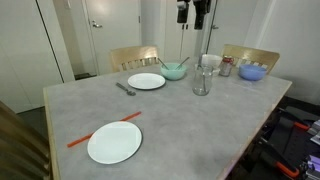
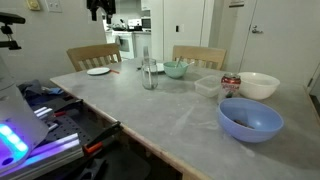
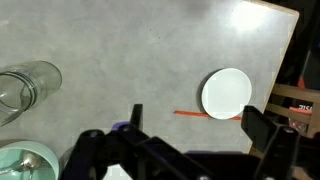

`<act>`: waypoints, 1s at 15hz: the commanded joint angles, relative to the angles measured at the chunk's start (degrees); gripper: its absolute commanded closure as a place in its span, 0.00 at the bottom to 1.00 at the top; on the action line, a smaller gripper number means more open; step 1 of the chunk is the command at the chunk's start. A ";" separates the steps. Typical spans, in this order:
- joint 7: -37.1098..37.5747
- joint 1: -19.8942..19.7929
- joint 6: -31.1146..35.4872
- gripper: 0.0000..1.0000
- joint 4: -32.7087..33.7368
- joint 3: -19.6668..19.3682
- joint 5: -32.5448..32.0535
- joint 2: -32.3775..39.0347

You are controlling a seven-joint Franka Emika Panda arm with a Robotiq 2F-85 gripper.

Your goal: Place the drink can next to the lime green bowl

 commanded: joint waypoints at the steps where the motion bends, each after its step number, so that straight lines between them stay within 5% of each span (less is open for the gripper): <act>1: -0.31 -0.28 -0.31 0.00 -0.08 0.43 -0.15 0.07; 15: -0.96 -3.03 -1.85 0.00 3.89 -2.05 -5.29 1.65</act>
